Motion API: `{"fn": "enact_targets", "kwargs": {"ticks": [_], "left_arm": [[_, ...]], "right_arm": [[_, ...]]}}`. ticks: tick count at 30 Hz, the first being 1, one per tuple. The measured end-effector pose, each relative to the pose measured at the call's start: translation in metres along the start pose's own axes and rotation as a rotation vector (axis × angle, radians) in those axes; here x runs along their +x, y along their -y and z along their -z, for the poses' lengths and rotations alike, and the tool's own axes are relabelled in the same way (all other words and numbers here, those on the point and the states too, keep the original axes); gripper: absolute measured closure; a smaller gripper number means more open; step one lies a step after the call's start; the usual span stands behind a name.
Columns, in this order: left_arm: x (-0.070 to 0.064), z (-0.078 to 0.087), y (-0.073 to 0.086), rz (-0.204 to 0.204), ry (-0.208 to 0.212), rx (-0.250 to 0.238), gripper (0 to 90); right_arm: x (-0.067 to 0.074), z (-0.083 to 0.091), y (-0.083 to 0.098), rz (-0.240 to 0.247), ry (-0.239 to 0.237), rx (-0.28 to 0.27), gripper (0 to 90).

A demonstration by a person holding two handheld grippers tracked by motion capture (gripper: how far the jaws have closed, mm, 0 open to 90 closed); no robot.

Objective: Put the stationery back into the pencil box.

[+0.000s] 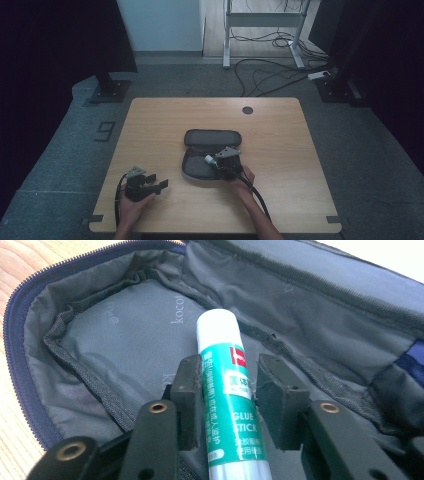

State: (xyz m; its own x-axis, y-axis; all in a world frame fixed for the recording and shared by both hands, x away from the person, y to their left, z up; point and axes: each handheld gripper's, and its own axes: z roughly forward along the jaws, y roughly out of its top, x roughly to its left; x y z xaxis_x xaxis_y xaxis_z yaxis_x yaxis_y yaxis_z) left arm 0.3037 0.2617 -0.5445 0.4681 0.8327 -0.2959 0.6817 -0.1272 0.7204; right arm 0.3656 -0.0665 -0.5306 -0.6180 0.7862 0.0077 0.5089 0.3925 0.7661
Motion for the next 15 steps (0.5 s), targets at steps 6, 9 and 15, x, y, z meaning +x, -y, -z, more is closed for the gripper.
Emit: {"fn": "enact_targets", "kwargs": {"ticks": [6,9,15], "left_arm": [[-0.001,0.001,0.000,-0.001,0.000,-0.002,33.1],[-0.001,0.001,0.000,-0.002,0.001,-0.003,33.1],[-0.001,0.001,0.000,-0.001,0.004,-0.002,32.8]], "right_arm": [[-0.001,0.004,-0.001,-0.003,0.001,-0.013,56.9],[-0.001,0.009,-0.001,-0.023,-0.024,-0.038,52.9],[-0.001,0.021,-0.001,-0.051,-0.068,-0.096,49.6]]}}
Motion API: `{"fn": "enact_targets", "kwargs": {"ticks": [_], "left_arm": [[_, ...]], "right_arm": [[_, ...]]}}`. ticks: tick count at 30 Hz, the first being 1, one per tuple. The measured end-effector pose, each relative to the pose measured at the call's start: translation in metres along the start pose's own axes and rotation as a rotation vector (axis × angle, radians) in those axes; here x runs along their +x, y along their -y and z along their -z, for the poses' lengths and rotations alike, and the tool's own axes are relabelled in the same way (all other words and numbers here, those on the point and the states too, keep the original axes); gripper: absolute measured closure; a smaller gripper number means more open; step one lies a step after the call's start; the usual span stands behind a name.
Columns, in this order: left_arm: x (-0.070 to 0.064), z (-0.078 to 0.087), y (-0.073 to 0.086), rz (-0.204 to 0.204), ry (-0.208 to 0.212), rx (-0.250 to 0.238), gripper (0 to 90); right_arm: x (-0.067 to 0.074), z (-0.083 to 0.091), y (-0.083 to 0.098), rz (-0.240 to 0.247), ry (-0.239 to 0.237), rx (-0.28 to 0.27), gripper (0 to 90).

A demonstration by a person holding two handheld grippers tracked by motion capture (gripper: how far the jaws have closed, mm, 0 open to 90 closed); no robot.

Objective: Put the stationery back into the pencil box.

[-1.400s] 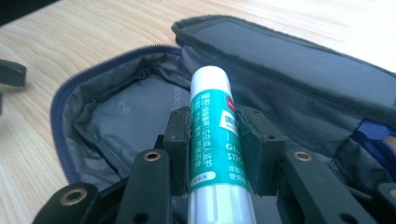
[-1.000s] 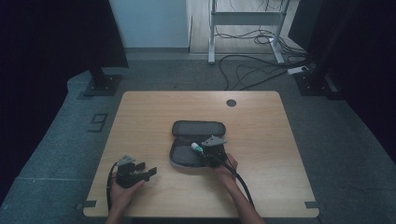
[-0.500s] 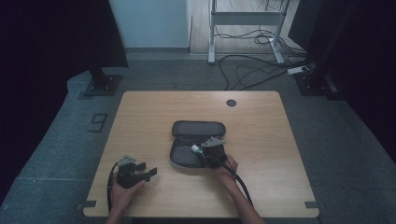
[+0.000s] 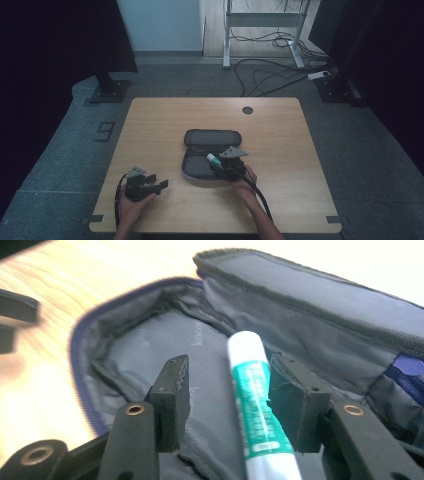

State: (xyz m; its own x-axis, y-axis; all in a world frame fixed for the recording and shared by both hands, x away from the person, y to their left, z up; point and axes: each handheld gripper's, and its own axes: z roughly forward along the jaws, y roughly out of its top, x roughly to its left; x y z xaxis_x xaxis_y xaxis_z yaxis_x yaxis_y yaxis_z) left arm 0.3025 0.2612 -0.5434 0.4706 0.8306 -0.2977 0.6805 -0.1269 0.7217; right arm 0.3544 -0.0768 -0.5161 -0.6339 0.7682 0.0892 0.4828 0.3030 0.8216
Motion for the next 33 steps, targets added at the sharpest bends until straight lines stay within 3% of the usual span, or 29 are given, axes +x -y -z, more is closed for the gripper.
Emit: {"fn": "enact_targets", "kwargs": {"ticks": [6,19,33], "left_arm": [[0.000,0.000,0.000,0.000,0.003,-0.002,32.8],[-0.001,0.001,0.000,-0.001,0.010,-0.005,32.8],[0.000,0.001,0.000,-0.001,0.016,-0.003,32.8]], "right_arm": [[0.001,0.014,0.001,0.004,-0.032,-0.036,44.4],[-0.004,0.045,0.018,0.008,-0.023,-0.082,39.3],[-0.026,0.087,0.054,-0.028,0.045,-0.086,37.0]]}}
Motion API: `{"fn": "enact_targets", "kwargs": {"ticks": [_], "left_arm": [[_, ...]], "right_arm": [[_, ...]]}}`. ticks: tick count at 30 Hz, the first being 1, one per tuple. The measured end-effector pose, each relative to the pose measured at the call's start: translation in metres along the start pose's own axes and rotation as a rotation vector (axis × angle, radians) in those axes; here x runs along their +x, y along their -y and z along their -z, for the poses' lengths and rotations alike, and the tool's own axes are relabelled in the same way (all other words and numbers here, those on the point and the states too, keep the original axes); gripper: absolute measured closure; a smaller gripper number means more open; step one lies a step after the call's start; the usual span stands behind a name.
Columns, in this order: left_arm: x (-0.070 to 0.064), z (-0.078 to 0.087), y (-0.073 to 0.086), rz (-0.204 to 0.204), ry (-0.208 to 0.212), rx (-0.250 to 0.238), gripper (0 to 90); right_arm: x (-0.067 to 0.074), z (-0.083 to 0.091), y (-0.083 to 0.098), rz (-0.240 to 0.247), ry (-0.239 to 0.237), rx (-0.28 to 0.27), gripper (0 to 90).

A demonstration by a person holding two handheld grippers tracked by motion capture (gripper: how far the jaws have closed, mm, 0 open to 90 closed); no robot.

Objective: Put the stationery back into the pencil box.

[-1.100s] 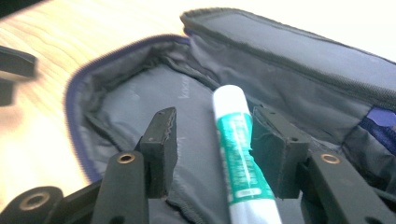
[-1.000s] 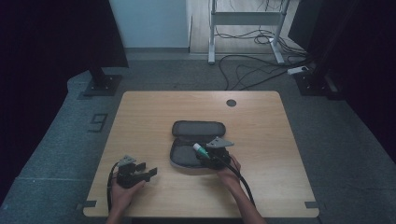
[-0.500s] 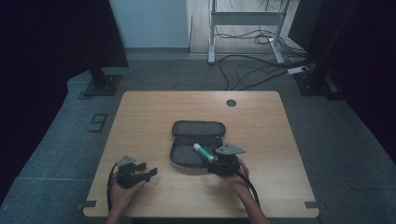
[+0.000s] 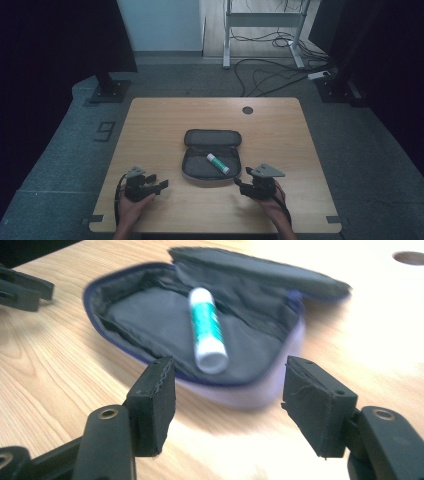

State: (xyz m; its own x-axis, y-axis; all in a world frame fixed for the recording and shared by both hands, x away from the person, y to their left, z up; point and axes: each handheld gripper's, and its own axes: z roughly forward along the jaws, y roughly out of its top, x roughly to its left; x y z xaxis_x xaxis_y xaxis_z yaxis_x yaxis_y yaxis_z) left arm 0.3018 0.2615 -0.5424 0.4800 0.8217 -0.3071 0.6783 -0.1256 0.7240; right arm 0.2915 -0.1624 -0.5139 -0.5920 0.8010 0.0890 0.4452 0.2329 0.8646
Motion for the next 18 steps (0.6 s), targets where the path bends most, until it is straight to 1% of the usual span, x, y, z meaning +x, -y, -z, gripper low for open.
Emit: {"fn": "enact_targets", "kwargs": {"ticks": [1,2,3,6,7,8,9,10,15,18], "left_arm": [[0.000,0.000,0.000,-0.001,0.001,0.000,32.8],[-0.001,0.000,0.000,-0.002,0.001,0.000,32.8],[-0.001,0.000,0.000,-0.002,0.001,-0.001,32.8],[-0.001,-0.001,0.000,-0.004,0.000,0.001,32.8],[-0.002,-0.001,0.000,-0.004,0.000,0.003,32.8],[-0.002,-0.001,0.000,-0.005,0.001,0.005,32.8],[-0.002,-0.002,0.000,-0.007,0.000,0.007,32.8],[-0.002,-0.002,0.000,-0.008,0.001,0.009,32.8],[-0.002,-0.003,0.000,-0.010,-0.003,0.011,32.8],[-0.002,-0.003,0.001,-0.011,-0.002,0.013,32.8]], "right_arm": [[-0.006,0.006,0.008,-0.016,0.015,0.005,36.9],[-0.006,0.006,0.008,-0.016,0.015,0.005,36.9],[-0.010,0.009,0.013,-0.021,0.025,0.009,37.0],[-0.019,0.018,0.025,-0.051,0.050,0.023,37.0],[-0.027,0.023,0.034,-0.069,0.073,0.036,37.0],[-0.027,0.023,0.034,-0.069,0.073,0.036,37.0],[-0.032,0.026,0.041,-0.087,0.087,0.045,37.1],[-0.032,0.026,0.041,-0.087,0.087,0.045,37.1],[-0.040,0.029,0.051,-0.111,0.112,0.083,36.5],[-0.042,0.028,0.054,-0.107,0.128,0.102,35.8]]}}
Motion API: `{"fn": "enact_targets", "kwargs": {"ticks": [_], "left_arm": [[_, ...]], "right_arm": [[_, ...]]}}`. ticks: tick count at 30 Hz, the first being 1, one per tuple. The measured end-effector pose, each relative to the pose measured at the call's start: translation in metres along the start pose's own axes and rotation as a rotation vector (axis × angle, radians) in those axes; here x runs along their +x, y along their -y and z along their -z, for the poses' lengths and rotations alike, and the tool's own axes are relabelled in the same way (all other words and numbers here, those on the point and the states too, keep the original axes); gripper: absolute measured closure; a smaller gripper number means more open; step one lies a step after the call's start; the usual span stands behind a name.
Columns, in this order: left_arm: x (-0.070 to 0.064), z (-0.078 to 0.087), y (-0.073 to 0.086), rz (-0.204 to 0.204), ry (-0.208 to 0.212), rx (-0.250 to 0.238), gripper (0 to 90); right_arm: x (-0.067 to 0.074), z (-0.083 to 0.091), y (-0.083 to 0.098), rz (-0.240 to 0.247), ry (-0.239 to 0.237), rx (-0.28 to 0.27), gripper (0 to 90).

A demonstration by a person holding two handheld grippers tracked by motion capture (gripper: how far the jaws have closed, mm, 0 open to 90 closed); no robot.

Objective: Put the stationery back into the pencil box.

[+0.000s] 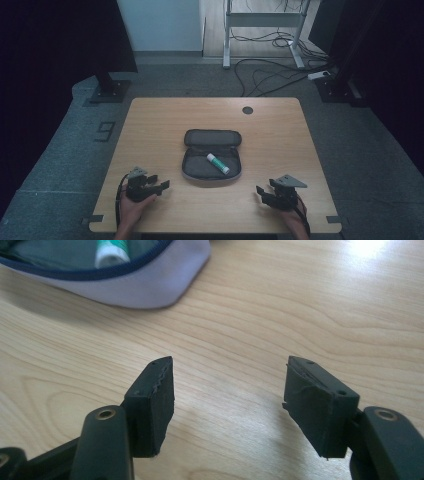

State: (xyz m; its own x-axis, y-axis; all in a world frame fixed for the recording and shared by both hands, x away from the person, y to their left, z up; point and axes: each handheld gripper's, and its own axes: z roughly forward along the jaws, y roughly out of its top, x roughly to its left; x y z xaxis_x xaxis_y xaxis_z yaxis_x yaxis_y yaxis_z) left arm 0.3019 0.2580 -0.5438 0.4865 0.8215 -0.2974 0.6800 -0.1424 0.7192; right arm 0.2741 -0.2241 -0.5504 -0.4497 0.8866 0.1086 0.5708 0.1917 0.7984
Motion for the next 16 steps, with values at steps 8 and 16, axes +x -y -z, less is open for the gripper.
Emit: {"fn": "enact_targets", "kwargs": {"ticks": [8,16], "left_arm": [[-0.0007,0.0001,-0.0003,-0.002,-0.001,-0.003,32.9],[-0.0002,0.0007,-0.0004,0.001,0.000,-0.008,32.9]], "right_arm": [[0.0013,-0.0046,0.0004,0.035,0.016,0.029,34.3],[0.0012,-0.0089,-0.0016,0.062,0.054,0.066,29.9]]}}
